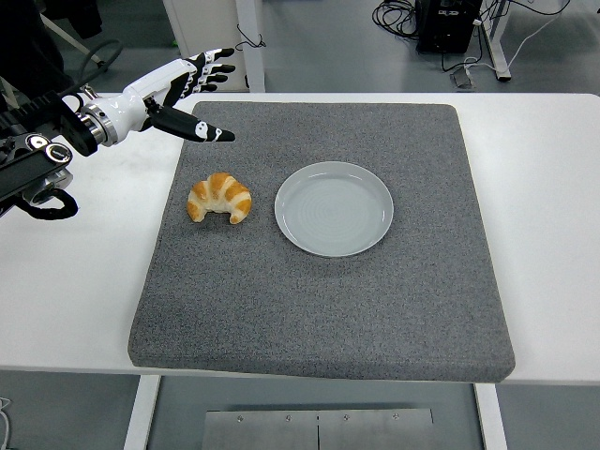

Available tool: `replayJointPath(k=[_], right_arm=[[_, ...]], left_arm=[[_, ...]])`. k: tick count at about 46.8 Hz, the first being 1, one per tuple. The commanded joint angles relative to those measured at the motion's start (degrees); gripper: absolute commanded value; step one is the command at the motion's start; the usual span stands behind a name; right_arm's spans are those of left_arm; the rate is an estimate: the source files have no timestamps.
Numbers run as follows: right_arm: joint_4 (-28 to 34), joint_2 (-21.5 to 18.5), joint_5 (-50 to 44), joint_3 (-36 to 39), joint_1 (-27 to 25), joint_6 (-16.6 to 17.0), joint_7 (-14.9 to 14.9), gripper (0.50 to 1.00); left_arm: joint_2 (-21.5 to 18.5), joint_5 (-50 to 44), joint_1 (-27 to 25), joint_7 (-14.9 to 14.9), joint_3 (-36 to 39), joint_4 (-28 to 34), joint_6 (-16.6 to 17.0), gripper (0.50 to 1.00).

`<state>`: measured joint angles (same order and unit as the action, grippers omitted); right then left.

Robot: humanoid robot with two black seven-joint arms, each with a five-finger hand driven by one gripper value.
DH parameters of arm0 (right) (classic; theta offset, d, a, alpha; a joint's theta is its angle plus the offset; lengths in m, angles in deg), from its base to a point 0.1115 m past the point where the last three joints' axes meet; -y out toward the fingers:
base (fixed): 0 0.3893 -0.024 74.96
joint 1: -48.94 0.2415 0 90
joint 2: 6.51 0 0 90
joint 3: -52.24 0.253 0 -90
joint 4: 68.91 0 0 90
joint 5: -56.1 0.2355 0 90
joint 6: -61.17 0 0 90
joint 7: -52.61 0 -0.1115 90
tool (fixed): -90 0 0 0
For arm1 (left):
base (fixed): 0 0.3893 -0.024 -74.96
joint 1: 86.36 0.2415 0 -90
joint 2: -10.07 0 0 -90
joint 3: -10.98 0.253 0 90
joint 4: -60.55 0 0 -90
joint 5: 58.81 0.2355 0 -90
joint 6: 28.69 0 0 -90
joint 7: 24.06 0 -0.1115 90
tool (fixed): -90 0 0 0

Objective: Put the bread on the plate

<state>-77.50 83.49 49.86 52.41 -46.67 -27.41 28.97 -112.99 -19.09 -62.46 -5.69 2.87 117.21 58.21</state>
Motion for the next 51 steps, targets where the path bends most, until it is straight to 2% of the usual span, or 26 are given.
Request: replayJointPath(k=[1, 14, 31, 51], right_arm=[[0.1, 0.0, 0.0, 0.0, 0.0, 0.0, 0.0, 1.0], [0.1, 0.0, 0.0, 0.0, 0.0, 0.1, 0.0, 1.0], [0.1, 0.0, 0.0, 0.0, 0.0, 0.0, 0.0, 1.0], [0.0, 0.0, 0.0, 0.0, 0.0, 0.0, 0.0, 1.0]], left_arm=[[-0.4, 2.9, 0.0, -0.1, 0.3, 0.8, -0.1, 0.966], [-5.9, 10.9, -0.4, -0.2, 1.6, 10.4, 0.0, 0.966], [-7.1, 19.0, -0.3, 0.0, 5.2, 11.5, 0.3, 0.966], [-6.6, 26.7, -0.1, 0.0, 9.8, 11.4, 9.6, 0.966]])
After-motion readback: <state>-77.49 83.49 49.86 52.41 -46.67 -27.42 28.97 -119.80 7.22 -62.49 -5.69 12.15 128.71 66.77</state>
